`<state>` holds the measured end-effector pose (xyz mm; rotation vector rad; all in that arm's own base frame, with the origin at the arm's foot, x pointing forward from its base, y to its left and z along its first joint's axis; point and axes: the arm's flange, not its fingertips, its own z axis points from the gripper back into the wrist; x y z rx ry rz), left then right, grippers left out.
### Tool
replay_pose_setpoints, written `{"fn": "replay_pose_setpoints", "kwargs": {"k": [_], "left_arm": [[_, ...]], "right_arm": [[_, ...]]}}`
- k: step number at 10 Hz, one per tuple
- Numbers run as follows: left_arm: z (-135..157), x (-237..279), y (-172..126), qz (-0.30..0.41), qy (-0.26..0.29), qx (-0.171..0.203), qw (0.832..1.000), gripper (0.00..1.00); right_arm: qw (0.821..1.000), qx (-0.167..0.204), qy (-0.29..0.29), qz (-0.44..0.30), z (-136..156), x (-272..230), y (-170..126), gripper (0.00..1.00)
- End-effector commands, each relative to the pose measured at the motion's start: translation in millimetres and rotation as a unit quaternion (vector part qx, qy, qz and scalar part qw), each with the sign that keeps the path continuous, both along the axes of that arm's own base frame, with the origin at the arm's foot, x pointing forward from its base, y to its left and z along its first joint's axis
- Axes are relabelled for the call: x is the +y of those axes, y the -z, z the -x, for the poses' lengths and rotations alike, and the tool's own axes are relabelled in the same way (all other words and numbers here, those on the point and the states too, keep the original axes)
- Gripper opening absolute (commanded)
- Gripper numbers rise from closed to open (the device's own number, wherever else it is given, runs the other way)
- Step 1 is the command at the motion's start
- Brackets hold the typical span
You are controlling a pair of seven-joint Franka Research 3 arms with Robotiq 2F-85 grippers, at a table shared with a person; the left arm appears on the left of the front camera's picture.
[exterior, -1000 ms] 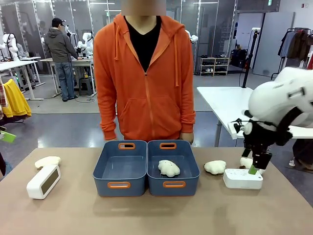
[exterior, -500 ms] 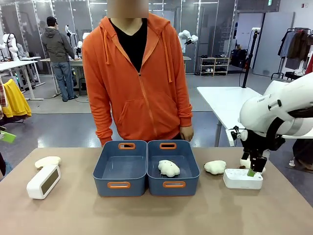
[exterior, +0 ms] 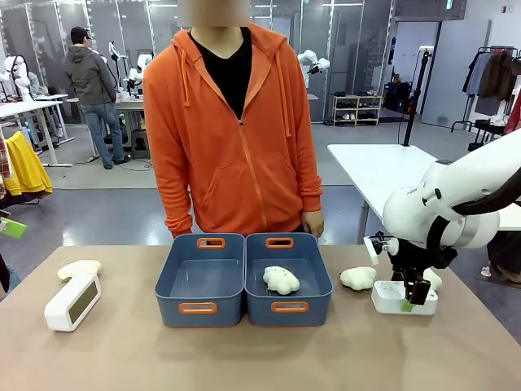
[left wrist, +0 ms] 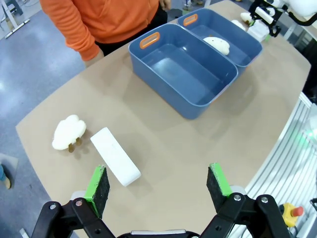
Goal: Sort the digital clocks into the basket.
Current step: Pick up the Digital clock from the table and place it into the empty Plastic storage basket.
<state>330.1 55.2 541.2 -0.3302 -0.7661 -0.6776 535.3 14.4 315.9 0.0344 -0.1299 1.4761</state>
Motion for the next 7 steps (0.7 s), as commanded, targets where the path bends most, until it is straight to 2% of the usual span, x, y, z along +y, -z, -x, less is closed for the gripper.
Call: {"fn": "replay_pose_setpoints", "kwargs": {"k": [1, 2, 3, 4, 5, 6, 7], "left_arm": [[-1, 0, 1, 0.003, 0.009, -0.001, 1.000, 1.00], [-1, 0, 1, 0.003, 0.009, -0.001, 1.000, 1.00], [-1, 0, 1, 0.003, 0.009, -0.001, 1.000, 1.00], [-1, 0, 1, 0.003, 0.009, -0.001, 1.000, 1.00], [-1, 0, 1, 0.003, 0.009, -0.001, 1.000, 1.00], [-1, 0, 1, 0.003, 0.009, -0.001, 1.000, 1.00], [-1, 0, 1, 0.003, 0.009, -0.001, 1.000, 1.00]], "right_arm": [[1.000, 0.010, -0.008, 0.009, -9, -2, 5, 1.00], [1.000, 0.015, -0.002, 0.011, -11, -2, 12, 1.00], [1.000, 0.020, 0.005, 0.008, -13, -2, 16, 0.90], [0.999, 0.028, 0.009, -0.014, -12, -1, 16, 0.40], [1.000, 0.025, 0.008, -0.015, -10, -2, 15, 0.30], [1.000, 0.024, 0.011, -0.013, -9, -3, 13, 0.00], [0.999, 0.025, 0.028, -0.027, -8, -4, 7, 0.00]]}}
